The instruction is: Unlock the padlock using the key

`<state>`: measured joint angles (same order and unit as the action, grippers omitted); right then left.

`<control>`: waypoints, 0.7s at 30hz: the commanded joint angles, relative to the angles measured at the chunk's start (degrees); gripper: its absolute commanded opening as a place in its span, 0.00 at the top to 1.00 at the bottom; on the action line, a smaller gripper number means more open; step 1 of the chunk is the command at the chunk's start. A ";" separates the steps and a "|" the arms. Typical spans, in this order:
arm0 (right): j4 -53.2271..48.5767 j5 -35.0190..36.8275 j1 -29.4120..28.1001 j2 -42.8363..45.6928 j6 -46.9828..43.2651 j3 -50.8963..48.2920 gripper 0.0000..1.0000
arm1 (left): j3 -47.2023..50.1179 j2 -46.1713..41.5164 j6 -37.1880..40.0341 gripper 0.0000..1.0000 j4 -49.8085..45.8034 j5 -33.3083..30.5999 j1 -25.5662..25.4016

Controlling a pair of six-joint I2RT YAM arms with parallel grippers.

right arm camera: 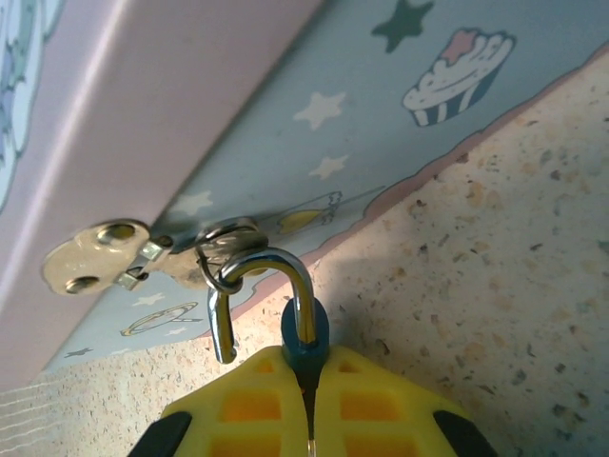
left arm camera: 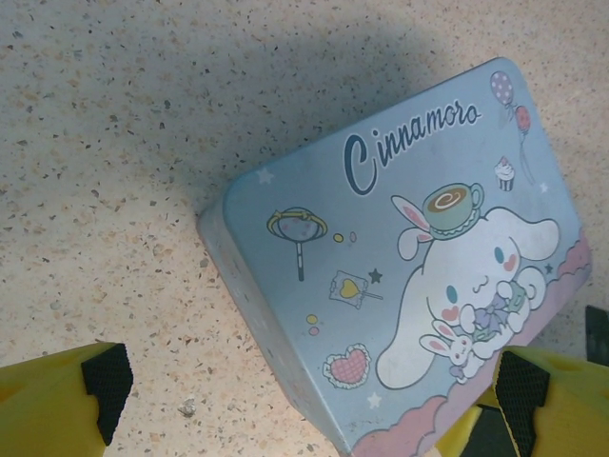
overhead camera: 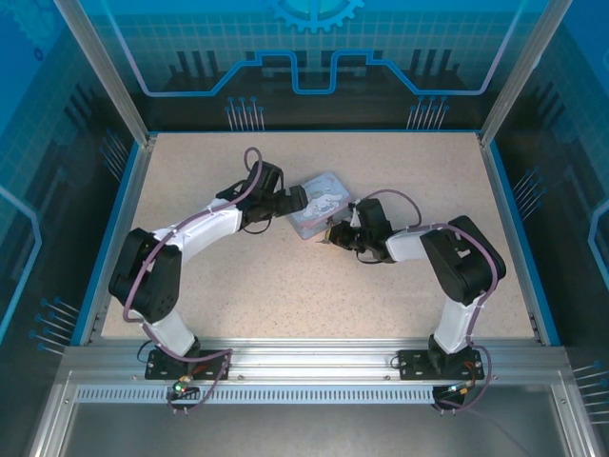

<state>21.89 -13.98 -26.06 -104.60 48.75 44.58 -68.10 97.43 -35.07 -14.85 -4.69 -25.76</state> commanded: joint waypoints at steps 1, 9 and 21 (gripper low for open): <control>-4.02 -0.29 0.97 0.45 2.31 -1.60 1.00 | 0.77 1.87 1.84 0.01 -1.93 -2.81 -0.73; -5.65 0.40 1.44 1.13 2.56 -1.25 1.00 | 1.69 3.81 2.02 0.01 -2.69 -3.92 -2.01; -9.05 1.34 2.16 2.39 2.71 -0.54 1.00 | 2.54 6.45 1.85 0.02 -3.38 -4.34 -2.48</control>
<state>18.22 -13.93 -24.93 -102.72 50.30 44.34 -66.63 102.02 -34.33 -16.03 -7.73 -27.94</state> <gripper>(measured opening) 0.054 0.984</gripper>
